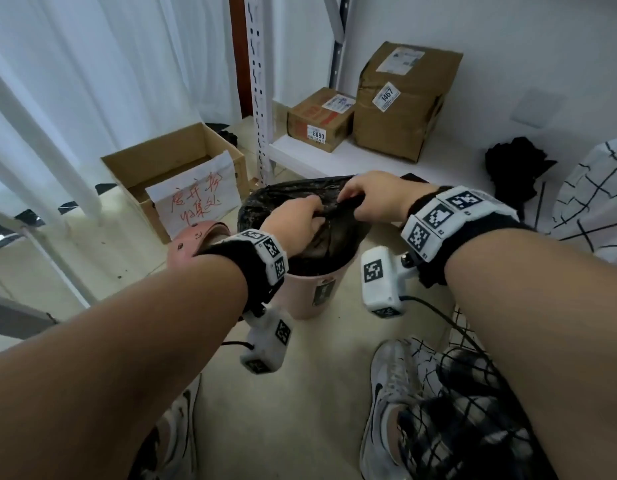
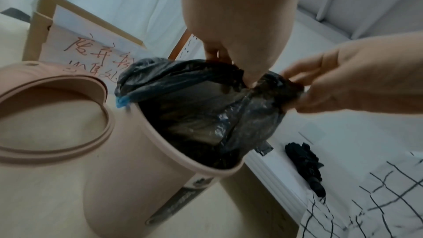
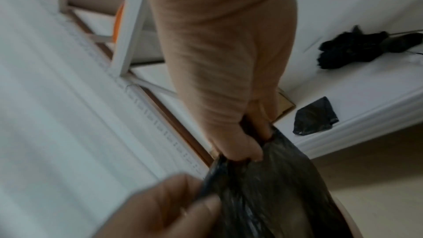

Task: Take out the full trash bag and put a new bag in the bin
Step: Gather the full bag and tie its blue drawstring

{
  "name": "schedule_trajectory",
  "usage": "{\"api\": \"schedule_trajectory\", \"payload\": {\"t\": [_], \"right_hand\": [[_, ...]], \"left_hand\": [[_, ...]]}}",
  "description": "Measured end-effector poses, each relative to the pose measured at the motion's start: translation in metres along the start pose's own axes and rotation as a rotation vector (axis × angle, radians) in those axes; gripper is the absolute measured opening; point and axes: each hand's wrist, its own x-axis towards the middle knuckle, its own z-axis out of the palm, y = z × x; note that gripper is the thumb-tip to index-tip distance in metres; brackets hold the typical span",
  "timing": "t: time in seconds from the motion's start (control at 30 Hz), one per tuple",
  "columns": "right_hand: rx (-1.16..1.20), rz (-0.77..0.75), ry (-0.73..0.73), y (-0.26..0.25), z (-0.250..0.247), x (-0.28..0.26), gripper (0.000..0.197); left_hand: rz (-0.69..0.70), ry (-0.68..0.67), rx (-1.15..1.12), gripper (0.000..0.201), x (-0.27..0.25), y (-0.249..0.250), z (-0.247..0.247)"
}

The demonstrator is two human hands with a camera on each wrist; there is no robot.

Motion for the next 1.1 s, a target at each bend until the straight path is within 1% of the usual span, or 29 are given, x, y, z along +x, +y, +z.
{"api": "schedule_trajectory", "payload": {"t": [0.03,0.07,0.13,0.17,0.2,0.27,0.3,0.33,0.37,0.43,0.47,0.5,0.57,0.63,0.67,0.73,0.77,0.87,0.97,1.03,1.1], "right_hand": [[-0.124,-0.003,-0.023,-0.003,0.001,-0.001,0.034],[-0.191,-0.004,-0.013,-0.006,0.003,-0.001,0.029],[-0.189,0.009,0.044,-0.011,0.005,-0.001,0.024],[-0.177,0.015,0.076,-0.013,0.005,-0.002,0.023],[-0.178,0.015,0.103,-0.015,0.004,-0.002,0.022],[-0.239,0.031,0.121,-0.019,-0.002,-0.006,0.020],[-0.283,0.041,0.115,-0.019,-0.004,-0.009,0.021],[-0.320,0.051,0.100,-0.019,-0.005,-0.012,0.023],[-0.338,0.063,0.089,-0.018,-0.006,-0.016,0.023],[-0.314,0.069,0.097,-0.018,-0.006,-0.024,0.023],[-0.270,0.048,0.104,-0.020,-0.004,-0.026,0.024],[-0.222,0.014,0.108,-0.024,-0.001,-0.028,0.025],[-0.164,-0.055,0.110,-0.037,0.007,-0.027,0.025],[-0.151,-0.102,0.130,-0.050,0.017,-0.025,0.013],[-0.136,-0.110,0.147,-0.053,0.021,-0.023,0.010],[-0.088,-0.098,0.166,-0.053,0.022,-0.023,0.013],[-0.059,-0.088,0.167,-0.051,0.021,-0.023,0.015],[-0.080,-0.065,0.108,-0.044,0.014,-0.026,0.020],[-0.204,-0.048,-0.002,-0.037,0.011,-0.032,0.022],[-0.312,-0.042,-0.088,-0.036,0.012,-0.036,0.022],[-0.367,-0.045,-0.118,-0.039,0.008,-0.036,0.023]], "left_hand": [[0.040,0.037,-0.021,0.020,0.001,0.000,-0.006],[0.086,0.074,-0.034,0.019,0.002,0.001,-0.013],[0.153,0.130,-0.040,0.017,0.001,0.003,-0.025],[0.160,0.129,-0.037,0.017,0.000,0.003,-0.030],[0.149,0.099,-0.031,0.018,-0.003,0.001,-0.033],[0.084,-0.022,0.019,0.023,-0.012,-0.003,-0.038],[0.052,-0.077,0.096,0.025,-0.017,-0.007,-0.040],[0.039,-0.096,0.195,0.025,-0.023,-0.011,-0.041],[0.044,-0.066,0.287,0.024,-0.026,-0.014,-0.043],[0.081,0.092,0.375,0.024,-0.030,-0.014,-0.048],[0.107,0.147,0.369,0.025,-0.030,-0.012,-0.050],[0.139,0.161,0.347,0.025,-0.030,-0.009,-0.052],[0.160,0.099,0.233,0.026,-0.030,-0.004,-0.055],[0.146,0.052,0.143,0.024,-0.031,-0.002,-0.056],[0.134,0.046,0.106,0.021,-0.031,-0.003,-0.056],[0.087,0.005,0.059,0.018,-0.030,-0.007,-0.056],[0.062,-0.031,0.084,0.019,-0.030,-0.011,-0.055],[-0.033,-0.139,0.272,0.029,-0.031,-0.025,-0.054],[-0.096,-0.159,0.326,0.026,-0.031,-0.031,-0.059],[-0.067,-0.141,0.337,0.023,-0.026,-0.026,-0.067],[-0.011,-0.133,0.342,0.019,-0.019,-0.020,-0.078]]}}
